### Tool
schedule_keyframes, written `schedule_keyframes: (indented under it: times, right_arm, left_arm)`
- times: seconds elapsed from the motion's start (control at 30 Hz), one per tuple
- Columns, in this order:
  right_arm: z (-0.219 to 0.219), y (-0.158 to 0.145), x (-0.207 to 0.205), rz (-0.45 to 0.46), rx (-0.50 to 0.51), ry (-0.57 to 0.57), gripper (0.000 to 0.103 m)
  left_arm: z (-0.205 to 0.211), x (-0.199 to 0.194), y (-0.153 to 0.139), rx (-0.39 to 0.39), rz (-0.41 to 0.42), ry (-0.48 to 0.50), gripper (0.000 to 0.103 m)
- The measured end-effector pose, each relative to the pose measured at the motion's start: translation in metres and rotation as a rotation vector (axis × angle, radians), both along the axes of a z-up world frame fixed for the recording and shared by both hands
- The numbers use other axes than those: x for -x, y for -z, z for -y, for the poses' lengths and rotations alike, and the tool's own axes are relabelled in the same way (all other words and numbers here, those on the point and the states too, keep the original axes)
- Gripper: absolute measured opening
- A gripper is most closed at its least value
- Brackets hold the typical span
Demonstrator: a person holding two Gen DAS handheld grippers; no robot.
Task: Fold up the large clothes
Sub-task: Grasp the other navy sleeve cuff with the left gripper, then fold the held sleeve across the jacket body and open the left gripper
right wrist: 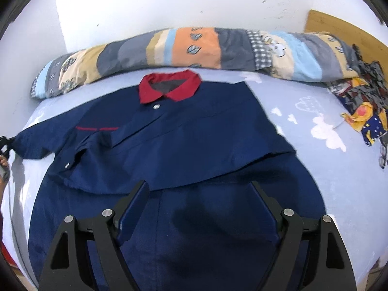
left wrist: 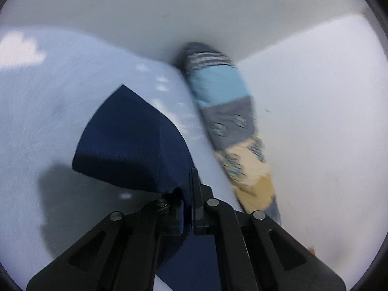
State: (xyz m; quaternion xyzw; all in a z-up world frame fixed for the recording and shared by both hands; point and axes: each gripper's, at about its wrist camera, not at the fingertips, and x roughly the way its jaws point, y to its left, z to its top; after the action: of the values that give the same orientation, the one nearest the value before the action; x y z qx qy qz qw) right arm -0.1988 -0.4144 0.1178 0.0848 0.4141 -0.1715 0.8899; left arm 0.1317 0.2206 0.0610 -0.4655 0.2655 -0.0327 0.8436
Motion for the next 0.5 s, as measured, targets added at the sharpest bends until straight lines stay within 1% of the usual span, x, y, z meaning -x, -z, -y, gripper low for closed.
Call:
schedule_keyframes:
  times: [0.13, 0.23, 0.4, 0.5]
  right_arm:
    - [0.01, -0.015, 0.013, 0.046, 0.029, 0.037, 0.083]
    - [0.026, -0.027, 0.023, 0.083, 0.04, 0.093, 0.083]
    - [0.057, -0.045, 0.041, 0.143, 0.042, 0.188, 0.083]
    - [0.076, -0.055, 0.054, 0.177, 0.04, 0.245, 0.083]
  left_arm:
    - [0.045, 0.02, -0.064, -0.091, 0.069, 0.12, 0.001]
    - [0.081, 0.036, -0.109, -0.124, 0.118, 0.19, 0.001]
    - [0.144, 0.058, -0.18, -0.15, 0.188, 0.295, 0.001]
    - [0.192, 0.07, -0.219, -0.163, 0.218, 0.371, 0.001]
